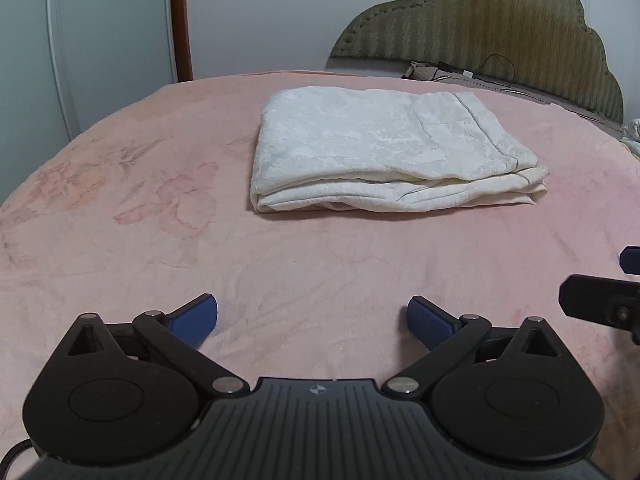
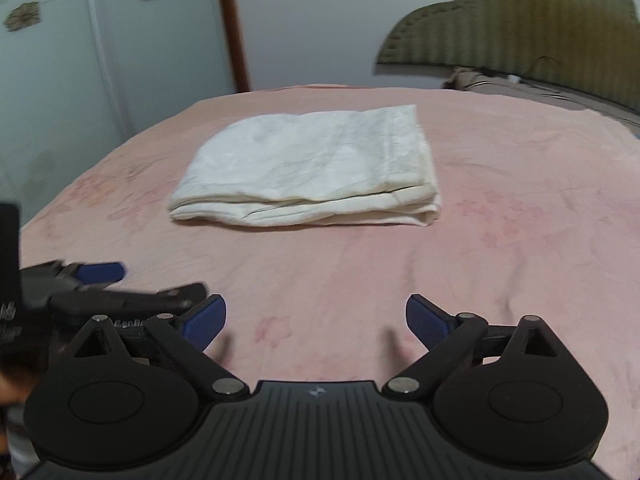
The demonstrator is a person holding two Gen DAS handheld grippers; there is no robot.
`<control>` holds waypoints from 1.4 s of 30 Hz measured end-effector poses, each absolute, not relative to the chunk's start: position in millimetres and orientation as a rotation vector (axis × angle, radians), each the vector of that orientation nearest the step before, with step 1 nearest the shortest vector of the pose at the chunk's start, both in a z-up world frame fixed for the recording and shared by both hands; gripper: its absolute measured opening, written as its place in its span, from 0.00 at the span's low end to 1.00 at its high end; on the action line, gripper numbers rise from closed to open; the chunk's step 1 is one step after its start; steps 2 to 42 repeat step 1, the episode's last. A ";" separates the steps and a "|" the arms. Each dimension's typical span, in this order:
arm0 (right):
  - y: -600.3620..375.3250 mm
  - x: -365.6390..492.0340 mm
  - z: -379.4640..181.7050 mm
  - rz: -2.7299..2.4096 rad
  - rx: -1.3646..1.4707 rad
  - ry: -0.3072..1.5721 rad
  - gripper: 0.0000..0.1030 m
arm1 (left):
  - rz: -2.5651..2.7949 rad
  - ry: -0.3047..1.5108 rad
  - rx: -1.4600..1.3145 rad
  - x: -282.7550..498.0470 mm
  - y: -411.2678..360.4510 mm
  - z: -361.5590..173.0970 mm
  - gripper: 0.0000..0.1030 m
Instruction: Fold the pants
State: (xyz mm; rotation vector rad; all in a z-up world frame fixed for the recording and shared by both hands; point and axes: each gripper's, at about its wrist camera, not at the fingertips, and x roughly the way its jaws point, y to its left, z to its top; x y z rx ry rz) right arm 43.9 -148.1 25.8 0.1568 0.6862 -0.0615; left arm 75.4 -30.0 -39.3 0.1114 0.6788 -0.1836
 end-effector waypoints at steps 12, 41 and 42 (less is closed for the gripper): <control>-147.6 45.3 25.1 -0.082 0.146 0.690 0.95 | -0.180 0.680 0.105 75.0 -29.1 -39.4 1.00; -147.6 45.3 25.1 -0.082 0.146 0.690 0.95 | -0.180 0.680 0.105 75.0 -29.1 -39.4 1.00; -147.6 45.3 25.1 -0.082 0.146 0.690 0.95 | -0.180 0.680 0.105 75.0 -29.1 -39.4 1.00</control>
